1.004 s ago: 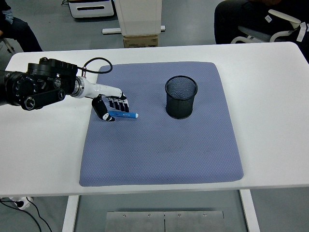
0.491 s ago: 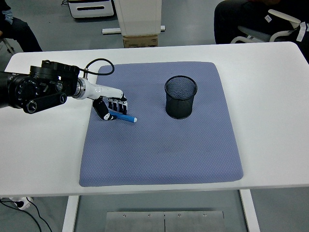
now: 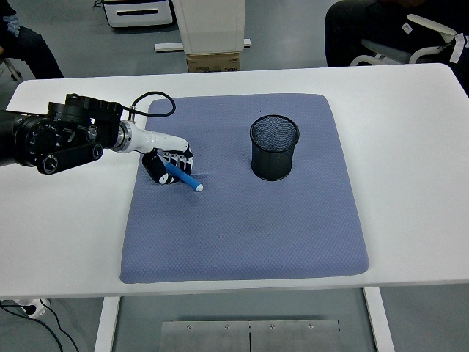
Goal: Left hand places marker in pen holder
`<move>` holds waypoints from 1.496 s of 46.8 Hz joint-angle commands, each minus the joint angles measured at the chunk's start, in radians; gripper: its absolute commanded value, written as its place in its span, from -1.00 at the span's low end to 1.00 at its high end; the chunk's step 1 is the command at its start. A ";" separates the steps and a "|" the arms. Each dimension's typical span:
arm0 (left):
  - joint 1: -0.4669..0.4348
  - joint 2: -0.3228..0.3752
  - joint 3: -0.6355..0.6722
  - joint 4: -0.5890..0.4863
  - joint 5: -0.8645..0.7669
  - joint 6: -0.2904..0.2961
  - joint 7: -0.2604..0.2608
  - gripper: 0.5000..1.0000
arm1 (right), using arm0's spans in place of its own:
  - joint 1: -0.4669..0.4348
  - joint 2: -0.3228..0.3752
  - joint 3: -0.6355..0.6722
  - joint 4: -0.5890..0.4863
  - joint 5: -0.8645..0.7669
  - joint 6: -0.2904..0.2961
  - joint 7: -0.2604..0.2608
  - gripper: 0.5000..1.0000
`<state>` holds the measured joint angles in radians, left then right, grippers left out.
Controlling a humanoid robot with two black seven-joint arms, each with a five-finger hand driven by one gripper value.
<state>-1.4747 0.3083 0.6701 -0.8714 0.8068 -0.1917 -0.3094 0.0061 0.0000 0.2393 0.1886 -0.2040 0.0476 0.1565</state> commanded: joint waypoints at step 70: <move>-0.001 0.002 -0.006 0.006 -0.001 0.000 -0.014 -0.59 | 0.000 0.000 0.000 0.000 0.000 0.000 0.000 1.00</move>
<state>-1.4757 0.3099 0.6642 -0.8652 0.8049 -0.1921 -0.3237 0.0061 0.0000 0.2393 0.1887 -0.2040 0.0476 0.1565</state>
